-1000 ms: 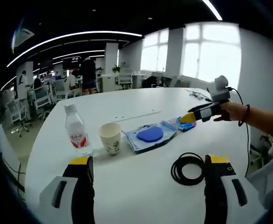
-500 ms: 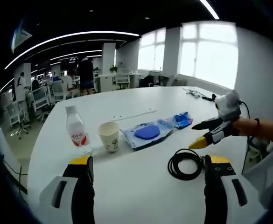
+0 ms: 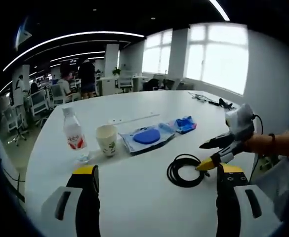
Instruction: Arrange the tabletop items into an orderly group along one side of the table until the central work area is clear of visible clutter.
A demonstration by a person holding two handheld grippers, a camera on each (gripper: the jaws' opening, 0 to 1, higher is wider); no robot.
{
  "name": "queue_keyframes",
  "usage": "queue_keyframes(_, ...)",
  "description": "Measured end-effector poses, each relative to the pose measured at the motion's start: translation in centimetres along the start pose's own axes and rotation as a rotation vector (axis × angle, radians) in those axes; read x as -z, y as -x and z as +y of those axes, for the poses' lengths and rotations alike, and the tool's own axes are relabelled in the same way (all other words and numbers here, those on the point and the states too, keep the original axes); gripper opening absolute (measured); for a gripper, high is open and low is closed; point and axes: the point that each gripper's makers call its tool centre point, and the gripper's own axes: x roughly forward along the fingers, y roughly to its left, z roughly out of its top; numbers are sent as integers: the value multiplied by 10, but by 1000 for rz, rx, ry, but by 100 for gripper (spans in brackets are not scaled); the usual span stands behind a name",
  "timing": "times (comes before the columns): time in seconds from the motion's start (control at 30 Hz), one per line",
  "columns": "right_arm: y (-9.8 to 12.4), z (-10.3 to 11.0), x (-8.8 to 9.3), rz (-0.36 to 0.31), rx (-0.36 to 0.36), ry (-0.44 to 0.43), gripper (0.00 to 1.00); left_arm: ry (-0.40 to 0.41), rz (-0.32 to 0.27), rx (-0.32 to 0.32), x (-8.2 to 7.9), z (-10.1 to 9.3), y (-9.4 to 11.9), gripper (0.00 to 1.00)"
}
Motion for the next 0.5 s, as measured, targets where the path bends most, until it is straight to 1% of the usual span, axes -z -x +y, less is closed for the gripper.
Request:
queue_keyframes(0.07,-1,2,3,12,0,-1,66,1,2,-4,1,1,2,100)
queue_keyframes(0.1,-2,3,8,33,2,-8,63,1,1,-7,1,2,3,100)
queue_keyframes(0.17,-4,5,12,44,-10,-18,57,0,-3,-19,1,4,5,100)
queue_keyframes(0.23,-5,5,16,54,-8,-31,53,-7,4,-27,2,7,6,100)
queue_keyframes(0.27,-6,5,18,69,-4,-29,50,-9,7,-32,2,8,7,100)
queue_keyframes(0.33,-7,4,20,79,8,-33,48,-13,8,-40,3,11,10,100)
queue_keyframes(0.37,-8,2,23,98,20,-50,46,-12,1,-47,2,13,12,100)
queue_keyframes(0.4,-8,1,20,85,25,-54,44,-14,-7,-50,1,13,13,100)
queue_keyframes(0.43,-7,0,19,88,19,-59,43,-23,-14,-51,0,13,14,100)
queue_keyframes(0.5,-7,-2,20,97,34,-65,38,-43,-14,-59,0,13,16,100)
